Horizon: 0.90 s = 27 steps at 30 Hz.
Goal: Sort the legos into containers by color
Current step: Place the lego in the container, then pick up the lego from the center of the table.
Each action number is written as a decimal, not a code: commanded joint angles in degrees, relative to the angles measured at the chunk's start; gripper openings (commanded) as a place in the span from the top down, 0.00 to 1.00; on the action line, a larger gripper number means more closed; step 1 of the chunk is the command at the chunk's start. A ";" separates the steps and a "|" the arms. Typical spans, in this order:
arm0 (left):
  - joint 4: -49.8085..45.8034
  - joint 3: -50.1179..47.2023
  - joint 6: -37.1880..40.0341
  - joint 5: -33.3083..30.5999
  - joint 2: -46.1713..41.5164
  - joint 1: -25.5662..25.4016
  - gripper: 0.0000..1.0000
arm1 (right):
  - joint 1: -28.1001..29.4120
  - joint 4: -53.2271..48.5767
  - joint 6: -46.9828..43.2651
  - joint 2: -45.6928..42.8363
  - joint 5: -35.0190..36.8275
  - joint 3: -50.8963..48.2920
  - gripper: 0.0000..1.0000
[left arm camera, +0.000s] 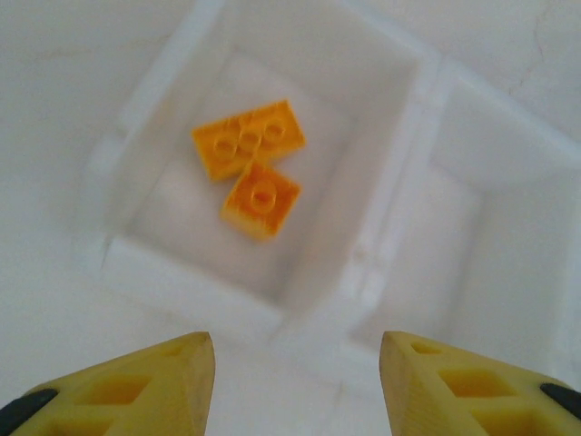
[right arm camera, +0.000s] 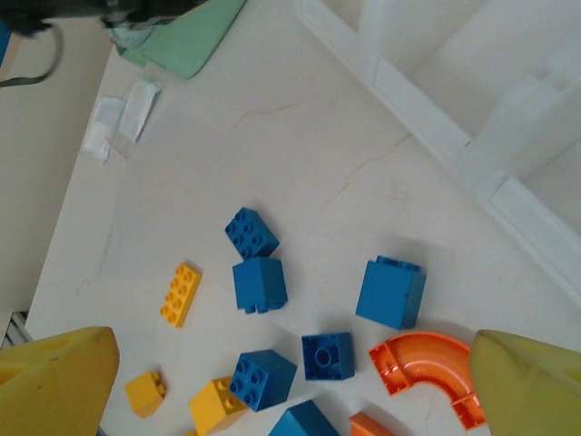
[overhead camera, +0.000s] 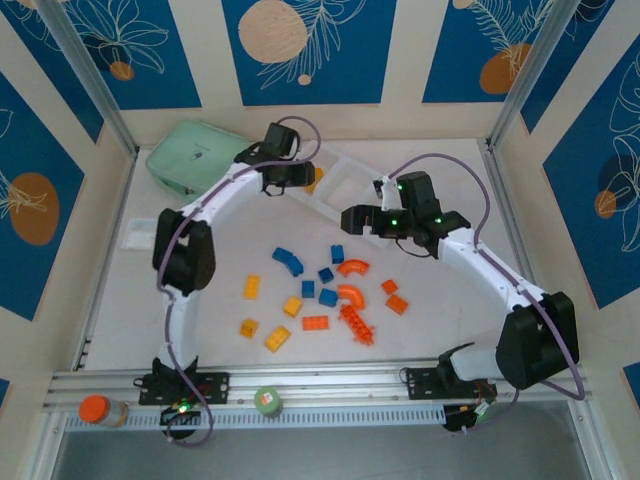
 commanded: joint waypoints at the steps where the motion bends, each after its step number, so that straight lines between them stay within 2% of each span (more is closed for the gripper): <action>1: 1.33 -9.05 -1.18 1.90 -9.02 0.31 0.48 | 1.26 -2.19 0.16 -2.52 -1.29 -2.23 0.01; 8: 0.44 -29.74 -1.63 0.53 -23.76 -0.11 0.46 | 5.55 -1.25 1.18 -4.64 -1.60 -7.49 0.01; 13: -2.36 -40.00 -2.60 -1.90 -29.91 -1.86 0.42 | 9.54 1.25 2.80 -4.80 -1.78 -11.00 0.01; 19: -4.48 -48.17 -4.63 -6.09 -32.73 -3.99 0.37 | 14.67 4.30 5.33 -3.74 -0.31 -14.30 0.01; 27: -4.30 -52.85 -6.18 -8.78 -30.00 -4.56 0.36 | 18.27 7.63 8.08 -1.99 1.27 -15.79 0.01</action>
